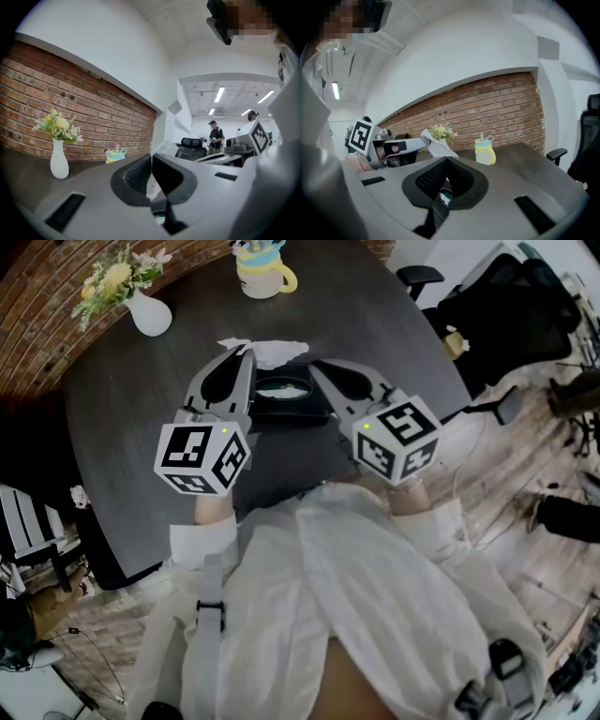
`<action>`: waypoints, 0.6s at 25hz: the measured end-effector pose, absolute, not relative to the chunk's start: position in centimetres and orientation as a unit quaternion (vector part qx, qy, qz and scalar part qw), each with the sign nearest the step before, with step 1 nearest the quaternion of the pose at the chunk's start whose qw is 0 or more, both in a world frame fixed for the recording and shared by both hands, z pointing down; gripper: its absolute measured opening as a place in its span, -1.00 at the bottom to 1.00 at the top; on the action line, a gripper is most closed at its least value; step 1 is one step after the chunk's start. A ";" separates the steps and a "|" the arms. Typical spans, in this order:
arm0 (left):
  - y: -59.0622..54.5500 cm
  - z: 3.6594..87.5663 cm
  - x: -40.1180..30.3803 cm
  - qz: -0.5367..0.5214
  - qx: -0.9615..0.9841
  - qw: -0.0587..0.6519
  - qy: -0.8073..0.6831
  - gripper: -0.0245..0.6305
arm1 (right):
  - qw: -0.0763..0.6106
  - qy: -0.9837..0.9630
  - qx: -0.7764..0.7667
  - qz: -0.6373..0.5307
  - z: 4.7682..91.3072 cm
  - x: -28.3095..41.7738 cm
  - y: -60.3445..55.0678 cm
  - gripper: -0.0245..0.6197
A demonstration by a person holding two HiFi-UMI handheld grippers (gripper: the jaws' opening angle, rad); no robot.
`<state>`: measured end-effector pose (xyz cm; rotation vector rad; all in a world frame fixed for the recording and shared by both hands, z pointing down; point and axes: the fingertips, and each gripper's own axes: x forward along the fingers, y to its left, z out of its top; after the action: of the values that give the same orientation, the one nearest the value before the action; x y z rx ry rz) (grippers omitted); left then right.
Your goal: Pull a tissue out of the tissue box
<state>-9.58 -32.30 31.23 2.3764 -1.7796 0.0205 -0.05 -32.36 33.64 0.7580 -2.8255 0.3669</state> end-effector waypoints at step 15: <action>-30.1 32.5 -10.0 0.001 0.788 0.104 -0.607 -0.90 | 0.118 -0.966 0.190 0.127 34.4 -1.5 -30.0 -0.91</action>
<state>-10.03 -30.07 32.48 2.3249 -1.7891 0.0033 -1.52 -29.96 34.45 0.5558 -2.8268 0.3722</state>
